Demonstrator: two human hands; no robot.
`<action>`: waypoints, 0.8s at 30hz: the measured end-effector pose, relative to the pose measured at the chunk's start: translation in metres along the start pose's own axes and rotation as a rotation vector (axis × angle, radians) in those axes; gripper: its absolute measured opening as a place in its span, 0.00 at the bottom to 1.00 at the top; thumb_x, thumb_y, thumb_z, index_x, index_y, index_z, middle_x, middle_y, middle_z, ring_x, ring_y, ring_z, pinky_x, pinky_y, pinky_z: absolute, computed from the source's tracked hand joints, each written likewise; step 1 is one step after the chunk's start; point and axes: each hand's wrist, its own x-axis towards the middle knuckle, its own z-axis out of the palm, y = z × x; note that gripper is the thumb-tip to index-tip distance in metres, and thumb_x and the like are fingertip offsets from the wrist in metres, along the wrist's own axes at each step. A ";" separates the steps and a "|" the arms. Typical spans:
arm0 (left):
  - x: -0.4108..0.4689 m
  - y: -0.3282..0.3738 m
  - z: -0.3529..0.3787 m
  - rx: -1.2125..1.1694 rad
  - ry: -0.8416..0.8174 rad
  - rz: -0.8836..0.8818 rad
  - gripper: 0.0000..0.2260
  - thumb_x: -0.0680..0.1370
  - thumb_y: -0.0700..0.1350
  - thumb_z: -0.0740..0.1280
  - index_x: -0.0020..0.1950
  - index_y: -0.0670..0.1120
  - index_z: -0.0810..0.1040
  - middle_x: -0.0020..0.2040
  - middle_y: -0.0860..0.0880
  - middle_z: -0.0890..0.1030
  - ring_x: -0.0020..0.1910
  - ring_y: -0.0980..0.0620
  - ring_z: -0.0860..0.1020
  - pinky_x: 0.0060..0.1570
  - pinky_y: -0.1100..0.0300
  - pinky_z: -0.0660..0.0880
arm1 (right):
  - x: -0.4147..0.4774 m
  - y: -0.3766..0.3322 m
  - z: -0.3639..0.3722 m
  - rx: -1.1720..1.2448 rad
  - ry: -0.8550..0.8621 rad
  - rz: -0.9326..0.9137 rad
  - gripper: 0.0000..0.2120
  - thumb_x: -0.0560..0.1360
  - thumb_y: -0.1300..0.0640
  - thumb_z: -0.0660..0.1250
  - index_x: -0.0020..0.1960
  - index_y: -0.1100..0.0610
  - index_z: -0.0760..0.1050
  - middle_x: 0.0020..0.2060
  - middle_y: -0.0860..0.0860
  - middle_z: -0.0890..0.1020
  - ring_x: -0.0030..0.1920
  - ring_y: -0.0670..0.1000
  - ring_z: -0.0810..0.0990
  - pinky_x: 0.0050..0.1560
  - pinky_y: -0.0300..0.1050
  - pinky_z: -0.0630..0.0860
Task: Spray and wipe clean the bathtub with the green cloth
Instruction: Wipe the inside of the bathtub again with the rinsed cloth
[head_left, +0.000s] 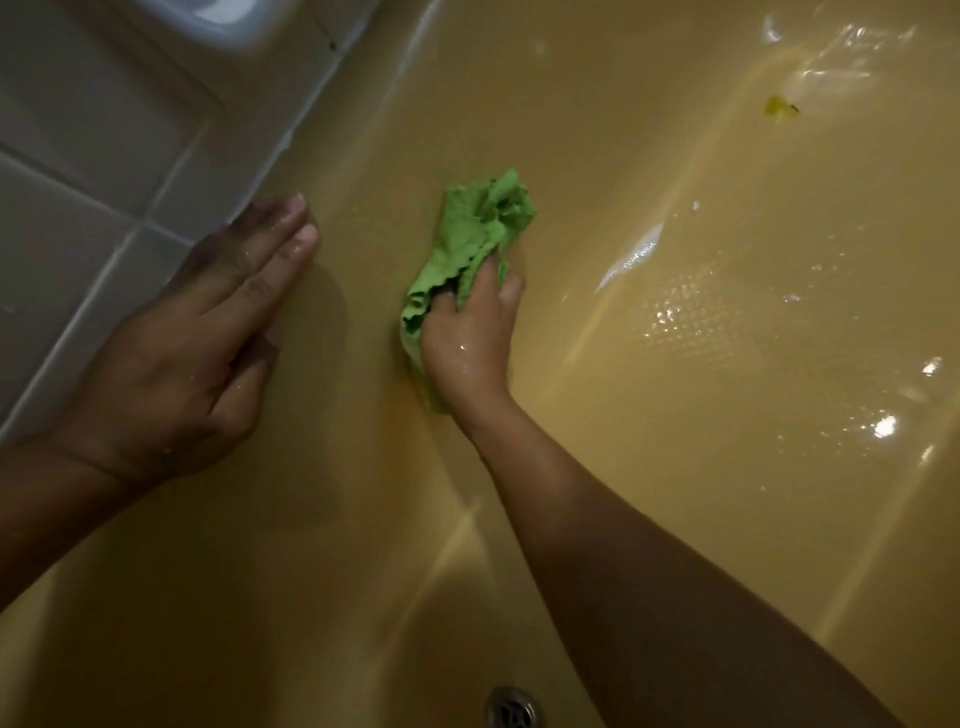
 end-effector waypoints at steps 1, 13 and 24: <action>0.003 0.002 0.001 -0.012 -0.028 -0.003 0.30 0.80 0.42 0.57 0.84 0.47 0.58 0.85 0.49 0.56 0.83 0.46 0.55 0.76 0.33 0.62 | 0.010 0.010 -0.003 -0.013 0.014 0.038 0.30 0.81 0.61 0.59 0.81 0.51 0.57 0.73 0.54 0.61 0.71 0.61 0.67 0.71 0.48 0.63; 0.044 0.008 0.005 -0.010 0.050 0.148 0.28 0.81 0.39 0.56 0.82 0.38 0.60 0.83 0.42 0.58 0.84 0.45 0.54 0.82 0.46 0.54 | -0.010 0.167 -0.010 -0.569 -0.004 0.211 0.30 0.80 0.56 0.61 0.80 0.54 0.58 0.68 0.59 0.64 0.61 0.63 0.68 0.67 0.56 0.64; 0.067 0.019 -0.002 -0.030 0.088 0.100 0.25 0.85 0.45 0.54 0.81 0.38 0.61 0.83 0.42 0.60 0.83 0.48 0.57 0.81 0.54 0.55 | -0.101 0.089 0.035 0.062 -0.284 0.238 0.29 0.81 0.51 0.62 0.79 0.59 0.61 0.76 0.58 0.61 0.75 0.57 0.63 0.75 0.43 0.58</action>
